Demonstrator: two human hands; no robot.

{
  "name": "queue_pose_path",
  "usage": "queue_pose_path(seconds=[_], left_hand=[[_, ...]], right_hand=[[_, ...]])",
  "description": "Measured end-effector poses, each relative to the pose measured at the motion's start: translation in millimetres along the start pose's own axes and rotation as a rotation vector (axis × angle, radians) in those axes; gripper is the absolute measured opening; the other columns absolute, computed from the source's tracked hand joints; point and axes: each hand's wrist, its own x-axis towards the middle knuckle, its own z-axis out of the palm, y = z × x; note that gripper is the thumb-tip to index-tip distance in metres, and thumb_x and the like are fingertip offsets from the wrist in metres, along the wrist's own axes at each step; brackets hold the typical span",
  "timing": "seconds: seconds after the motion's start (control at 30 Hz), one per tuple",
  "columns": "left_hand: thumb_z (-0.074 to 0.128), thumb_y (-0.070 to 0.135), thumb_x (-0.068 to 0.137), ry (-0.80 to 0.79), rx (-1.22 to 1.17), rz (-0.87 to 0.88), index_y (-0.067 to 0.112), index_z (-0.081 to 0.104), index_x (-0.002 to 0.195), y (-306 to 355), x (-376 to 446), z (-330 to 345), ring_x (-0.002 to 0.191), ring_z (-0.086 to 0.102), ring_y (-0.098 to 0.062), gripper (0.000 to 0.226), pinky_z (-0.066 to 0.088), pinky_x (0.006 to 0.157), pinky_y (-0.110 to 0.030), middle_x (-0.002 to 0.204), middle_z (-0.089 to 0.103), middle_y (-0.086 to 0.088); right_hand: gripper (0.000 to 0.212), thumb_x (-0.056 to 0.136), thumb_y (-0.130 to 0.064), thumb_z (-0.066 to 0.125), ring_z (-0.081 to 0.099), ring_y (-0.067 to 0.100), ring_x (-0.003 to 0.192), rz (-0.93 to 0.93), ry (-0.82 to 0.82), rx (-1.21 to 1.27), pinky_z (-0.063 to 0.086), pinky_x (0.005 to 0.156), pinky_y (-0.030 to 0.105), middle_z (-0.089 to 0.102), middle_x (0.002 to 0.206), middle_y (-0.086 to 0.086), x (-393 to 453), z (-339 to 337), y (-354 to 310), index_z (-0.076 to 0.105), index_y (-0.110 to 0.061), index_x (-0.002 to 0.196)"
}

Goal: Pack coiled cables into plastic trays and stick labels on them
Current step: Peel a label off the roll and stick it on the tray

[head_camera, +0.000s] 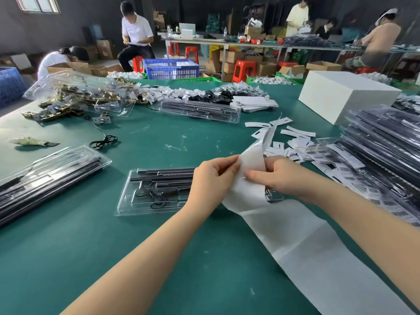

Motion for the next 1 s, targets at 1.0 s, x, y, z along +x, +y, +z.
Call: queue_pose_path(seconds=[1.0], left_hand=[[0.072, 0.026, 0.086, -0.166, -0.083, -0.13, 0.025, 0.076, 0.086, 13.3, 1.3, 14.3, 0.08, 0.07, -0.015, 0.004, 0.059, 0.076, -0.035, 0.083, 0.075, 0.001]], right_hand=[[0.023, 0.085, -0.023, 0.073, 0.065, 0.03, 0.082, -0.168, 0.191, -0.146, 0.051, 0.075, 0.046, 0.07, 0.091, 0.017, -10.9, -22.9, 19.6, 0.066, -0.003, 0.095]])
